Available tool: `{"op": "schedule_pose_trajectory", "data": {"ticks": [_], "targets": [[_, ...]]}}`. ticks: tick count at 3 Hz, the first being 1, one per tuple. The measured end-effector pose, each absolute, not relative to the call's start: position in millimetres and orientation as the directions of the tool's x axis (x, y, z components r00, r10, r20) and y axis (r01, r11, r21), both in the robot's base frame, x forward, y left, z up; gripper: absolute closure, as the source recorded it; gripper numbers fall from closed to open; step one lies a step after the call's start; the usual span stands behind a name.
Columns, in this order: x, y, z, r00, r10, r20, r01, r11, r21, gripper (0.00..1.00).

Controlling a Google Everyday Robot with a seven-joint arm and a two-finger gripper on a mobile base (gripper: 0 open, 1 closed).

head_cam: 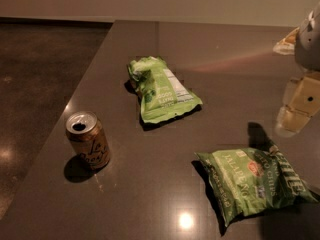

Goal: Move green rice chip bag near green jalapeno chip bag

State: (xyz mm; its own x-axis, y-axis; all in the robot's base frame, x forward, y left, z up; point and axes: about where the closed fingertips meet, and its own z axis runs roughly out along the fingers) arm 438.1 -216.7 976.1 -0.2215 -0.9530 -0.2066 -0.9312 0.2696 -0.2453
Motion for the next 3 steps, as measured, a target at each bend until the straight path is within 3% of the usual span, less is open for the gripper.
{"op": "schedule_pose_trajectory", "data": {"ticks": [3], "targets": [[470.4,-179.1,970.6,-0.272,-0.942,-0.195,-0.92,0.314,-0.235,0.0]]}}
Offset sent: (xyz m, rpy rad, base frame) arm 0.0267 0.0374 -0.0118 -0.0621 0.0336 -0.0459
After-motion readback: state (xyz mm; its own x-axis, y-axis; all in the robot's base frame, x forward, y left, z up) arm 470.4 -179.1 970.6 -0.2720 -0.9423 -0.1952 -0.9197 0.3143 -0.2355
